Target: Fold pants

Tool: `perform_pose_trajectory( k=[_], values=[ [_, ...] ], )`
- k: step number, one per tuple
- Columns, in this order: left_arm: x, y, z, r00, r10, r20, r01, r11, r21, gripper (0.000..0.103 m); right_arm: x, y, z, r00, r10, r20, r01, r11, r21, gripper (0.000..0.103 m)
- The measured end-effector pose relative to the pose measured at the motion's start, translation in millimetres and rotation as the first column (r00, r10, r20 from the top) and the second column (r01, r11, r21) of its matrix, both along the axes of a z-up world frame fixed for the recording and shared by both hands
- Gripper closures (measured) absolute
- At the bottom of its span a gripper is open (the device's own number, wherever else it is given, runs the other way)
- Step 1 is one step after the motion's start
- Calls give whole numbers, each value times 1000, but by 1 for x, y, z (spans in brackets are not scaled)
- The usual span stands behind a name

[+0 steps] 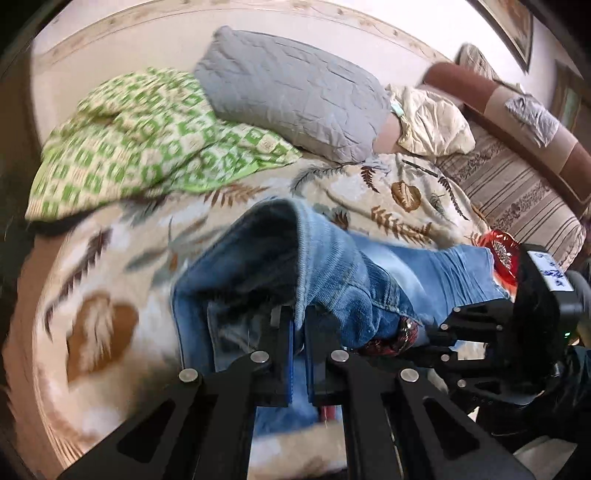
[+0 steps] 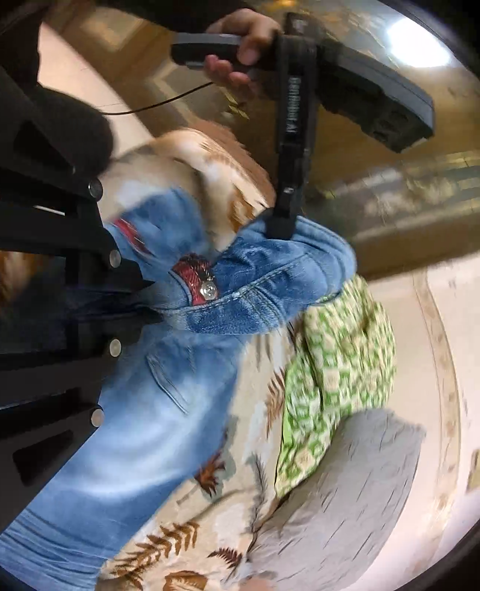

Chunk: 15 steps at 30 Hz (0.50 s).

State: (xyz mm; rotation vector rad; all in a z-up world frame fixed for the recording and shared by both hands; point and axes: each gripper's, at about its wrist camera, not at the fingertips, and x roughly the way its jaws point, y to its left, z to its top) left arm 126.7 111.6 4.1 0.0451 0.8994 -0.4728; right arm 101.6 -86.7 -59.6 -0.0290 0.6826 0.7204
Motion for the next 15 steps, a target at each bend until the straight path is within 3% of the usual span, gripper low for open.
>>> perform_pose_trajectory(
  k=[3,7,10,11,12,13,14,15],
  values=[
    [-26,19,-30,996,66,-53,-68,997,-32,98,-19,16,-22,998,53,-14,-54,997,-51,95],
    [-43,31,-74,984,129,-123,-132,991,-11,98,-30,33,-56,996,86,-38,-91,987,-129,94],
    [-49,36,-79,981,151,-123,-156,987,-37,94,-35,36,-62,997,70,-17,-71,985,-160,89],
    [-51,40,-75,978,171,-122,-179,982,-54,88,-37,36,-60,998,64,-10,-65,982,-176,83],
    [-55,45,-68,973,199,-119,-208,976,-69,63,-39,36,-55,998,68,-3,-67,980,-186,63],
    [-59,51,-62,969,225,-98,-234,969,-84,31,-43,33,-51,997,80,4,-78,979,-186,45],
    [-66,59,-54,967,245,-68,-252,961,-113,19,-51,28,-43,996,91,25,-86,982,-169,16],
    [-71,65,-46,965,259,-38,-262,954,-144,16,-58,24,-36,995,86,59,-77,986,-148,10]
  ],
)
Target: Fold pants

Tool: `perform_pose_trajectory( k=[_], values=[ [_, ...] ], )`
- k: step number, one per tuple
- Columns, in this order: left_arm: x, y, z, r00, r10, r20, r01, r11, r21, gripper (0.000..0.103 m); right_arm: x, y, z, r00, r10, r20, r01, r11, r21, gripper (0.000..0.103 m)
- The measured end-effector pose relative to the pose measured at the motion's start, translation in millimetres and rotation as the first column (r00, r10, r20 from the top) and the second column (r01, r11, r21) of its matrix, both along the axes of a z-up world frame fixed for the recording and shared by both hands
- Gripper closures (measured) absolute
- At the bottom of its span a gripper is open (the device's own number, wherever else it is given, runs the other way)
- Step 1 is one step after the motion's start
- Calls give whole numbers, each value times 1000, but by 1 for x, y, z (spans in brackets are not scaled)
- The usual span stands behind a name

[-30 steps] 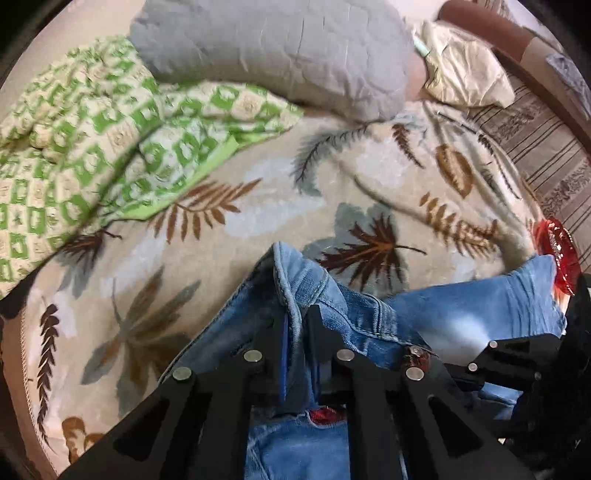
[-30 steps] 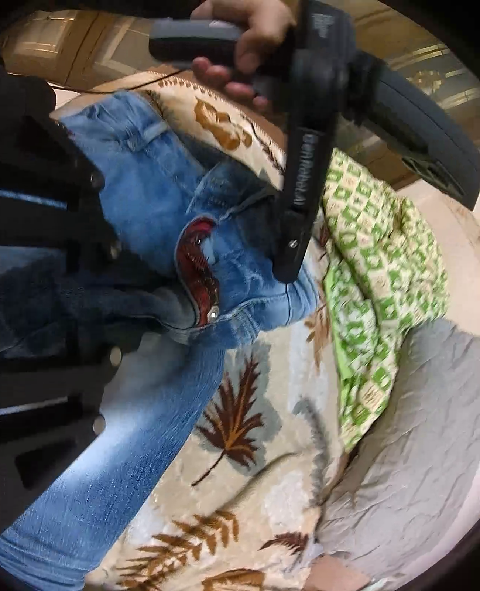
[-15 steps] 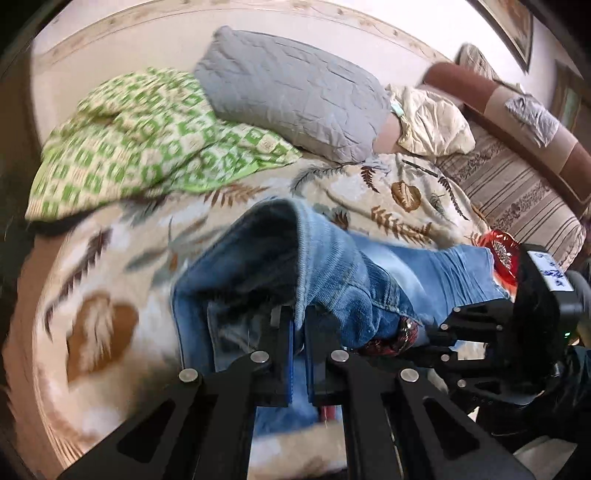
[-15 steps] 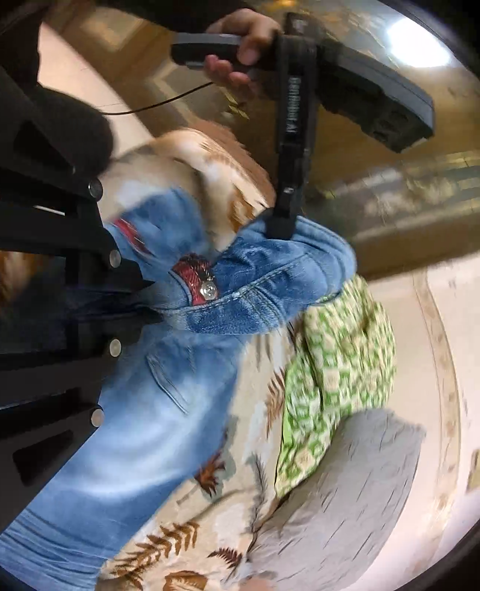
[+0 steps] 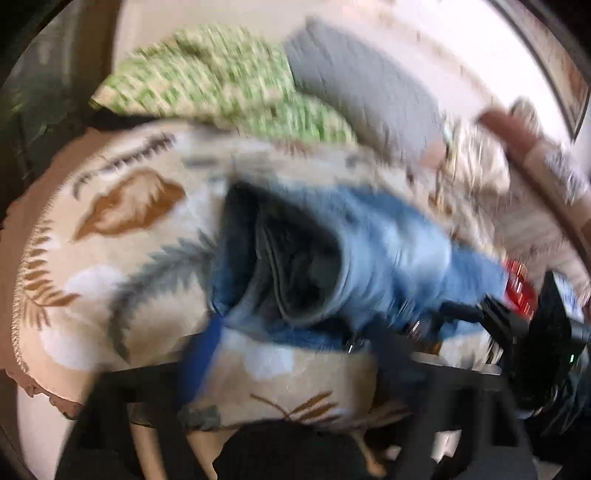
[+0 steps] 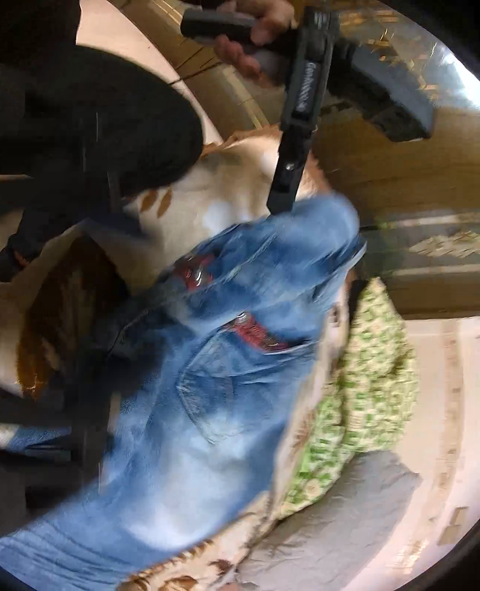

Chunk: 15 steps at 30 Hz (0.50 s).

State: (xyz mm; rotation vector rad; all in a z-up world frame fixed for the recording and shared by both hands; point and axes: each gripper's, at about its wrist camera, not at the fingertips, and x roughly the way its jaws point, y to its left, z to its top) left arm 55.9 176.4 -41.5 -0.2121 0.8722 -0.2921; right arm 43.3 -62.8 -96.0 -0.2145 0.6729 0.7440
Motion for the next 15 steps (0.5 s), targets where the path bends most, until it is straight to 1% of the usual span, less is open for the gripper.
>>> perform_pose_trajectory(
  k=[1,2,3,5,6,8,9,10,11,13,15],
  values=[
    [-2,5,9,1000,10,22,-9,1000,-24,16,-7,-6,7,999,-5,41,4,1000,25,10],
    [-2,8,14,1000,20,24,-19,999,-37,16,-15,-10,15,997,12,78,-15,999,38,10],
    [1,10,16,999,26,22,-25,999,-47,16,-20,-11,18,996,20,92,-24,999,37,10],
    [12,12,15,1000,21,-12,-22,998,-65,16,-21,-12,26,991,22,135,-27,999,34,10],
    [21,12,12,999,18,-45,-21,998,-61,15,-19,-9,26,989,24,145,-28,999,23,10],
    [35,15,-2,994,41,-105,-48,997,-57,15,-9,4,23,987,17,159,-12,999,-31,10],
    [44,16,-12,988,35,-150,-49,995,-88,15,-4,11,20,988,26,152,-18,998,-53,10],
    [47,17,-19,983,28,-179,-50,992,-120,15,0,19,18,989,35,145,-24,997,-75,10],
    [52,19,-27,978,28,-208,-57,989,-134,15,5,30,13,988,45,149,-30,994,-101,10],
    [59,23,-47,961,60,-269,-90,991,-103,15,6,47,5,983,61,175,-34,987,-155,10],
    [65,27,-69,936,86,-341,-121,989,-82,10,6,64,-4,978,76,194,-32,975,-218,10]
  ],
)
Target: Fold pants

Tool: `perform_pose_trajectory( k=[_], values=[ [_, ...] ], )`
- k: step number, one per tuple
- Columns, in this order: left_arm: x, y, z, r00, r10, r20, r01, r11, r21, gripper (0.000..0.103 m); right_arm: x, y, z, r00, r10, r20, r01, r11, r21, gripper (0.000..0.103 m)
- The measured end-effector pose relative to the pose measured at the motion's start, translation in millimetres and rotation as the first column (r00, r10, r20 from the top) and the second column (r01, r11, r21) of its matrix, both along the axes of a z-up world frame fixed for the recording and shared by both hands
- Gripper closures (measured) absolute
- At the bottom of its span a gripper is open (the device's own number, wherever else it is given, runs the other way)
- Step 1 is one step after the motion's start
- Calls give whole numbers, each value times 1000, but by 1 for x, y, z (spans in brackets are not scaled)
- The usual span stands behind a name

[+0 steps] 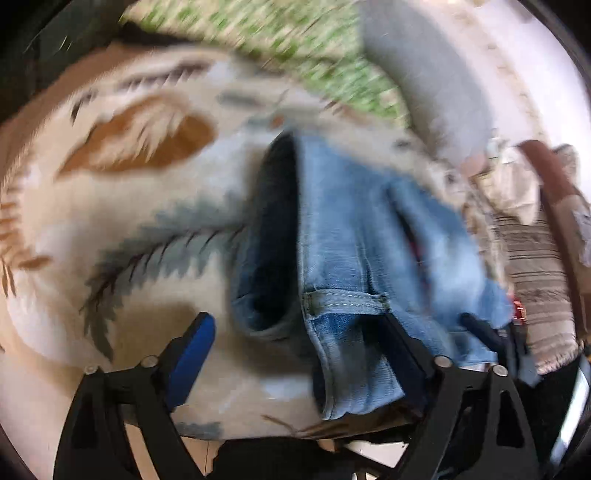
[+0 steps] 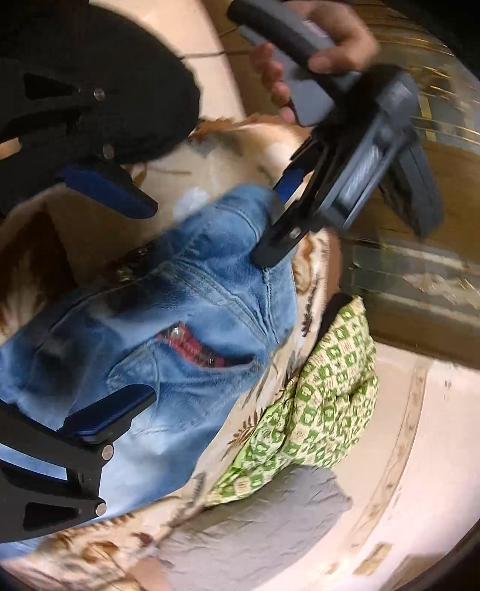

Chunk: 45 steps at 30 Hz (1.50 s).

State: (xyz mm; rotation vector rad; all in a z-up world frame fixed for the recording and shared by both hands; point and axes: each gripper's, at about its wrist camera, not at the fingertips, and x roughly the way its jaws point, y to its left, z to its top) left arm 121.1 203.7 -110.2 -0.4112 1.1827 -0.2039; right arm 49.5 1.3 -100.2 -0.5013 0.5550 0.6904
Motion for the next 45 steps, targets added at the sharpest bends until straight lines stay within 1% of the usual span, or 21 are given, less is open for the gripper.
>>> perform_pose_trajectory(
  k=[1,5,6,7,8,9,11,13,15,18,20,21,23,25,27,30,32,34,38,42,45],
  values=[
    [3,3,-14,999,18,-45,-19,1000,-22,9,-1,8,-5,1000,2,11,-2,999,-36,10],
    [2,-3,-12,1000,-3,31,4,999,-49,7,4,35,-26,997,-14,77,24,991,-130,14],
    [3,-4,-11,999,-25,44,28,997,-71,25,8,37,-28,998,-26,60,33,992,-123,29],
    [7,-7,-11,998,-48,37,51,995,-83,45,14,38,-29,998,-43,36,46,993,-106,31],
    [10,-8,-11,998,-53,28,55,996,-77,49,23,37,-28,998,-69,3,69,994,-80,35],
    [14,-9,-11,998,-62,25,64,994,-86,61,28,36,-26,997,-82,-10,82,995,-62,43],
    [21,-7,-6,996,-76,35,79,993,-87,69,40,38,-21,994,-110,-21,109,993,-52,49],
    [22,1,12,993,-76,89,85,991,-102,82,47,40,-16,992,-124,-34,123,992,-27,56],
    [22,13,31,988,-59,145,78,989,-128,85,55,43,-3,990,-139,-25,140,990,22,63],
    [24,26,37,987,-41,153,56,994,-99,85,67,47,14,986,-164,-34,166,981,101,63],
    [28,26,22,994,-50,100,56,997,-60,85,75,57,12,984,-169,-57,173,982,79,63],
    [30,25,12,996,-62,65,64,997,-40,83,77,64,5,982,-175,-75,178,983,43,57],
    [27,25,-8,998,-62,15,62,998,8,69,80,76,-15,977,-176,-119,171,984,-52,39],
    [19,35,-4,999,13,40,-14,1000,13,25,66,76,-17,985,-167,-45,162,982,-93,24],
    [9,40,7,995,55,86,-56,998,17,18,57,63,-12,985,-167,-43,164,984,-71,18],
    [-2,25,38,985,8,172,-28,993,115,12,44,26,4,977,-202,-67,204,979,12,15],
    [-4,-5,62,964,-94,249,49,982,183,4,32,-8,13,965,-249,-81,255,963,82,12],
    [-3,-39,81,933,-206,294,153,969,196,0,18,-46,19,939,-331,-97,342,928,150,5],
    [7,-123,97,867,-390,311,337,917,213,0,-4,-128,23,848,-507,-157,530,818,222,4],
    [14,-212,95,775,-562,288,516,827,225,0,-25,-207,23,722,-657,-220,692,675,256,4],
    [14,-278,97,688,-668,284,624,744,238,0,-47,-255,23,620,-745,-246,783,565,262,4]
  ],
)
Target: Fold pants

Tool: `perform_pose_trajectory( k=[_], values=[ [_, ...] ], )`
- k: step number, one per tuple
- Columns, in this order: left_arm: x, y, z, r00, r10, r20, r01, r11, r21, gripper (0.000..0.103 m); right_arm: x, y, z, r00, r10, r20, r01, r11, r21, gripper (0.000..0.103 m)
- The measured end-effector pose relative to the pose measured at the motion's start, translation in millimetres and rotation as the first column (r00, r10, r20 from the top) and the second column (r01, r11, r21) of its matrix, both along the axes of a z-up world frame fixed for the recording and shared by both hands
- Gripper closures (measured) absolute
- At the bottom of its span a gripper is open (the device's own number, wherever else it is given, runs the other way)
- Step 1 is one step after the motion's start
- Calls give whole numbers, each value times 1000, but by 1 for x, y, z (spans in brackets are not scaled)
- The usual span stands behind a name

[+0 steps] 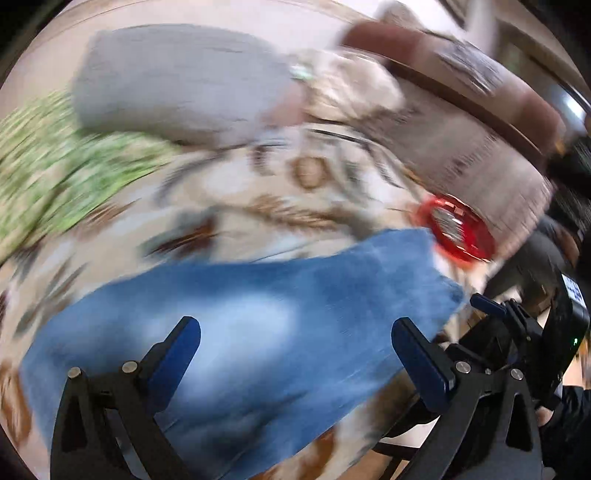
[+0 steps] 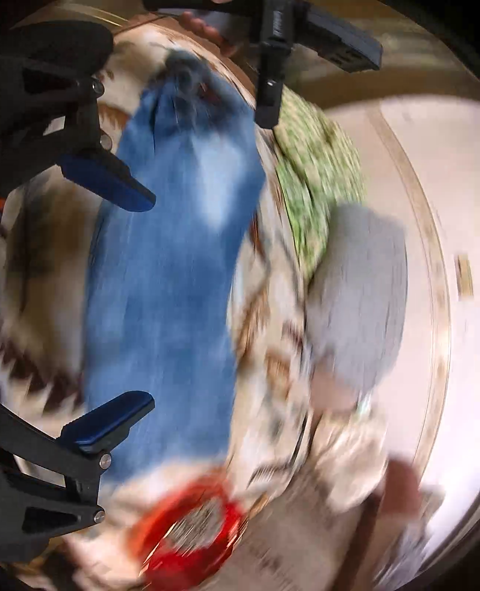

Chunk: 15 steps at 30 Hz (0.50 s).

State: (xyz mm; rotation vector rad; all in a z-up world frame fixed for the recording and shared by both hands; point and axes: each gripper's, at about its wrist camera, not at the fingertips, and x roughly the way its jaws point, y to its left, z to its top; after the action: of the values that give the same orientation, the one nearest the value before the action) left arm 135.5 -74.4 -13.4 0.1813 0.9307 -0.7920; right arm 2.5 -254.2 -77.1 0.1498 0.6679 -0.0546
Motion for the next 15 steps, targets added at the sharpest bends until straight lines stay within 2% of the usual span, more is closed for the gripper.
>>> perform_pose_trajectory(
  k=[4,7,11,15],
  values=[
    [3,-68,2,992,-126,-13,126,992,-2,0,-28,-58,-5,987,-157,-25,158,985,71,4],
    [0,-104,3,984,-179,-15,179,984,-8,0,-41,-91,-16,970,-236,-60,241,963,123,4],
    [-5,-120,3,980,-199,-24,199,980,-9,0,-45,-124,-35,957,-268,-114,287,933,218,4],
    [-8,-126,-2,979,-200,-25,201,979,34,0,-36,-133,-50,953,-268,-138,298,910,288,4]
  ],
)
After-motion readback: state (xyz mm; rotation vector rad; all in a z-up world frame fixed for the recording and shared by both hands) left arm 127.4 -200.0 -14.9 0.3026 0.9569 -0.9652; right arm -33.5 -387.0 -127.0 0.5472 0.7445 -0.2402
